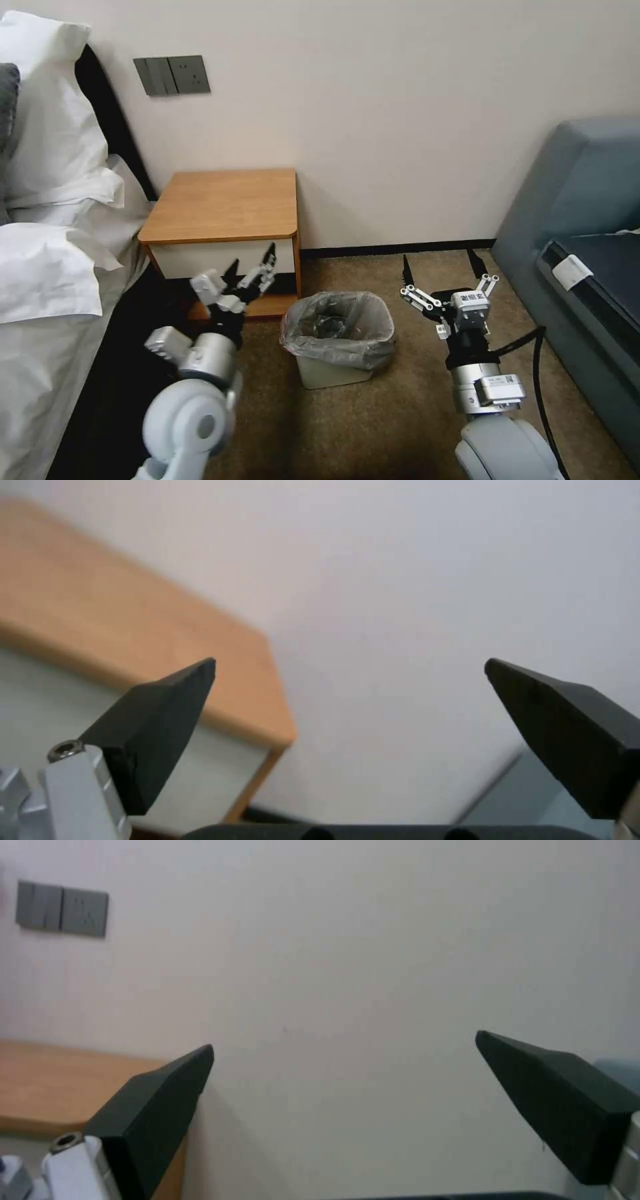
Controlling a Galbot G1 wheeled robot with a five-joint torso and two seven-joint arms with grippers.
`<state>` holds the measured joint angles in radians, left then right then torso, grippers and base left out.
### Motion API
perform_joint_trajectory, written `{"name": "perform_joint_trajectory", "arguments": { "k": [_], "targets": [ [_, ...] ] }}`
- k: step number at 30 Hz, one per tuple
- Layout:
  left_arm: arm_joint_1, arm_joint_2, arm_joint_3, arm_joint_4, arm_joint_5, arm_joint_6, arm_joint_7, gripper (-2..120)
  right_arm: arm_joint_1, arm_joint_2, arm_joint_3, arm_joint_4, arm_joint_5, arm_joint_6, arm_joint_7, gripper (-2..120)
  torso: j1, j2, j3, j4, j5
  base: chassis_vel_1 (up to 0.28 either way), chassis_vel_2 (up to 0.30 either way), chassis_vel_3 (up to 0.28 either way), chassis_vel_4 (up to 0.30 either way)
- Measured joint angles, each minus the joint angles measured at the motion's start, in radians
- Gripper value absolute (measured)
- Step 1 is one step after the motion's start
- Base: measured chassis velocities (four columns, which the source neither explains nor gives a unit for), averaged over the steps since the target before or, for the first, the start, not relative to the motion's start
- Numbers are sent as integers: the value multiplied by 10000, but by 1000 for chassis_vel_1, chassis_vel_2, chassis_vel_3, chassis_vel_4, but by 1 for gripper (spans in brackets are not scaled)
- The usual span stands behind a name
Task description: Pick up the garbage bag from the table and place it over the trash can.
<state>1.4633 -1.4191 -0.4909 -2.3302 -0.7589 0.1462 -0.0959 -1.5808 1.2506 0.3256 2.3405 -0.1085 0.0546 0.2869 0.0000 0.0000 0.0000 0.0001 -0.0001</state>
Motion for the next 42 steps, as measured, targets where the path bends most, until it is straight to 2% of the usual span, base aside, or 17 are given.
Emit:
{"name": "perform_joint_trajectory", "arguments": {
  "k": [2,5,6,9,10,12,13,16,17,20,21,23,29,42],
  "targets": [
    [84,-34,-216,-220,70,-98,165,100,-99,27,99,128,-3,129,-72,100,1,0,0,-1,0,0,0,0,0],
    [320,-132,-811,-573,738,-603,600,100,-354,55,479,349,-3,551,-313,100,1,0,0,0,0,0,0,0,0],
    [320,-132,-811,-573,738,-603,600,100,-354,55,479,349,-3,551,-313,100,1,0,0,0,0,0,0,0,0],
    [514,-219,-1359,-561,1610,-1381,1039,100,-545,70,900,360,121,1132,-559,100,0,0,0,0,1,0,0,0,0],
    [514,-219,-1359,-561,1610,-1381,1039,100,-545,70,900,360,121,1132,-559,100,0,0,0,0,1,0,0,0,0],
    [669,-322,-1969,-90,2907,-2453,1497,100,-738,75,1315,205,373,1797,-773,100,0,0,0,-1,0,0,0,0,0],
    [669,-322,-1969,-90,2907,-2453,1497,100,-738,75,1315,205,373,1797,-773,100,0,0,0,-1,0,0,0,0,0],
    [1133,-495,-2681,879,4697,-4174,1754,100,-952,101,1995,-409,816,3416,-1121,100,0,0,-1,0,0,0,0,0,0],
    [1133,-495,-2681,879,4697,-4174,1754,100,-952,101,1995,-409,816,3416,-1121,100,0,0,-1,0,0,0,0,0,0],
    [1580,-671,-2903,1776,5893,-5671,1654,100,-981,365,2337,-1274,1007,4824,-1150,100,0,0,0,-1,1,0,0,0,0],
    [1580,-671,-2903,1776,5893,-5671,1654,100,-981,365,2337,-1274,1007,4824,-1150,100,0,0,0,-1,1,0,0,0,0],
    [1849,-752,-2874,2099,6194,-6223,1494,100,-1045,552,2506,-1808,1019,5483,-1181,100,1,0,0,0,2,0,0,0,0],
    [2176,-912,-2754,2429,6461,-6892,1354,100,-1440,861,2696,-2521,997,6415,-1248,100,1,0,0,0,2,0,0,0,0],
    [2195,-920,-2699,2446,6473,-6899,1312,100,-1545,907,2717,-2584,956,6448,-1247,100,1,0,0,-1,1,0,0,0,0]
  ]
}}
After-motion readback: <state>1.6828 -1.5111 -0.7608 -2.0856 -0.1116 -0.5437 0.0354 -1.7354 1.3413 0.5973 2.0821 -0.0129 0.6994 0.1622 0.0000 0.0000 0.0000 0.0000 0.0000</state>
